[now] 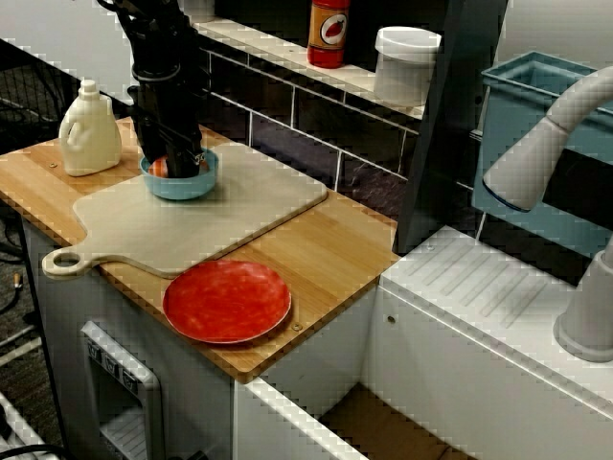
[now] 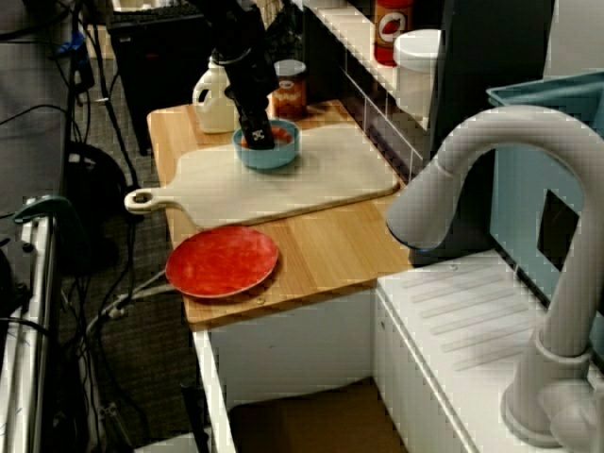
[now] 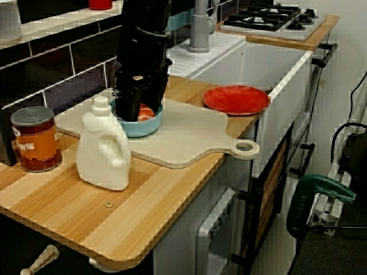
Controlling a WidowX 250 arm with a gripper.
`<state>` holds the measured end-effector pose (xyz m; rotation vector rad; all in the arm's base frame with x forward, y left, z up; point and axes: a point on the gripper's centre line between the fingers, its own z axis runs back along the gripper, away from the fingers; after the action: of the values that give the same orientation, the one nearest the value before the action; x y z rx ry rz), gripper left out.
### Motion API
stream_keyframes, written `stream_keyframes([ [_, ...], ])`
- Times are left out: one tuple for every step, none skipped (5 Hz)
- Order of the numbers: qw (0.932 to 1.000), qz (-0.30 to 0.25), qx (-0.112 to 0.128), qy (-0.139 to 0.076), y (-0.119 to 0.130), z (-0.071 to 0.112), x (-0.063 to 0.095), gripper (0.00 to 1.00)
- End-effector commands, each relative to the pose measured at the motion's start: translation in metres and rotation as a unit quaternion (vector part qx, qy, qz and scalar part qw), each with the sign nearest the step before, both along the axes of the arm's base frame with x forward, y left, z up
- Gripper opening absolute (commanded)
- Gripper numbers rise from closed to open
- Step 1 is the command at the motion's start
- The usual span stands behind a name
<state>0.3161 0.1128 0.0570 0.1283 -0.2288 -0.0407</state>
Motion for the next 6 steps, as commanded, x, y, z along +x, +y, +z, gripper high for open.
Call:
stream_keyframes([
  [0.9996, 0.018, 0.002, -0.024, 0.016, 0.025, 0.008, 0.0],
  [0.9991, 0.026, -0.011, -0.031, 0.018, 0.041, 0.012, 0.0],
  [0.9983, 0.027, -0.032, -0.041, 0.017, 0.065, 0.014, 0.0],
  [0.9974, 0.018, -0.056, -0.043, 0.013, 0.084, 0.011, 0.0],
  [0.9969, 0.006, -0.063, -0.048, 0.006, 0.094, 0.005, 0.0],
  [0.9965, -0.004, -0.07, -0.047, -0.001, 0.099, -0.004, 0.0],
])
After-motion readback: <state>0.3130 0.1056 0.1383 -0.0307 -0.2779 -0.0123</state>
